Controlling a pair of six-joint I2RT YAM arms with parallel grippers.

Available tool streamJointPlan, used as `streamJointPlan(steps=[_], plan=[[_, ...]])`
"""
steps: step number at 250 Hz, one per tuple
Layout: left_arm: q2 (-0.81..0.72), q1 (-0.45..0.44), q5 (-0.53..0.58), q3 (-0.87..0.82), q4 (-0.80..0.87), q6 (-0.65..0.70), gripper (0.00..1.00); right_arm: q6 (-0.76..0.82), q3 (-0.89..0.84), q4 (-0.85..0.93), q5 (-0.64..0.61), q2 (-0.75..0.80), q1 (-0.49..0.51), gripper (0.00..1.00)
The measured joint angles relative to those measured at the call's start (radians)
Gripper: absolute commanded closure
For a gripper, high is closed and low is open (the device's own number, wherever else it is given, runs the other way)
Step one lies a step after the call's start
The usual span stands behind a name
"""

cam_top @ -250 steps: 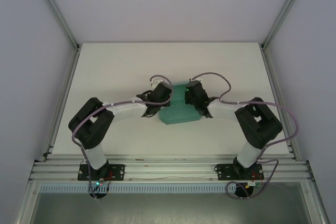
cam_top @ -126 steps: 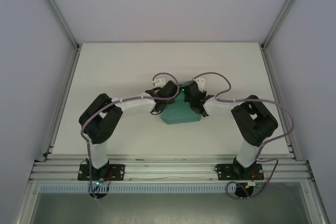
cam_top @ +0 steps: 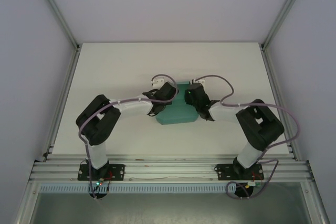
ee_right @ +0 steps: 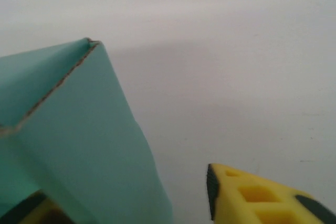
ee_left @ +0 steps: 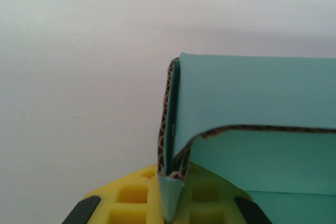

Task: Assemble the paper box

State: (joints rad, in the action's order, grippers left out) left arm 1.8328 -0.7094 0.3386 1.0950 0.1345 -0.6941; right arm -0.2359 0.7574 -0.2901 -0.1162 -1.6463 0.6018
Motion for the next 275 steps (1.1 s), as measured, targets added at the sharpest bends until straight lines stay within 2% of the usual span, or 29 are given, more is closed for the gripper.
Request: streamJointPlan(steps=[13,26,64,103,150,197,228,275], plan=[[-0.019,0.008,-0.002,-0.027,-0.021,0.026,1.0,0.016,-0.009,-0.003,0.057,0.033,-0.004,0.22],[-0.033,0.018,-0.003,-0.046,-0.032,0.051,1.0,0.05,-0.014,-0.005,0.12,0.07,-0.008,0.0],[-0.067,0.032,-0.006,-0.071,-0.035,0.135,1.0,0.08,-0.035,-0.008,0.277,0.193,-0.009,0.0],[-0.13,0.035,-0.072,-0.07,-0.041,0.296,1.0,0.064,-0.088,-0.001,0.299,0.344,-0.009,0.0],[-0.173,0.049,-0.197,0.018,0.064,0.621,1.0,0.023,-0.146,0.113,0.166,0.593,-0.014,0.0],[-0.204,0.043,-0.363,0.114,0.338,0.961,1.0,-0.016,-0.148,0.304,0.022,0.774,-0.052,0.0],[-0.156,0.014,-0.384,0.219,0.507,1.097,1.0,-0.035,-0.149,0.407,-0.02,0.819,-0.069,0.0],[0.046,-0.019,-0.357,0.405,0.653,1.205,1.0,-0.056,-0.15,0.502,-0.048,0.824,-0.084,0.0]])
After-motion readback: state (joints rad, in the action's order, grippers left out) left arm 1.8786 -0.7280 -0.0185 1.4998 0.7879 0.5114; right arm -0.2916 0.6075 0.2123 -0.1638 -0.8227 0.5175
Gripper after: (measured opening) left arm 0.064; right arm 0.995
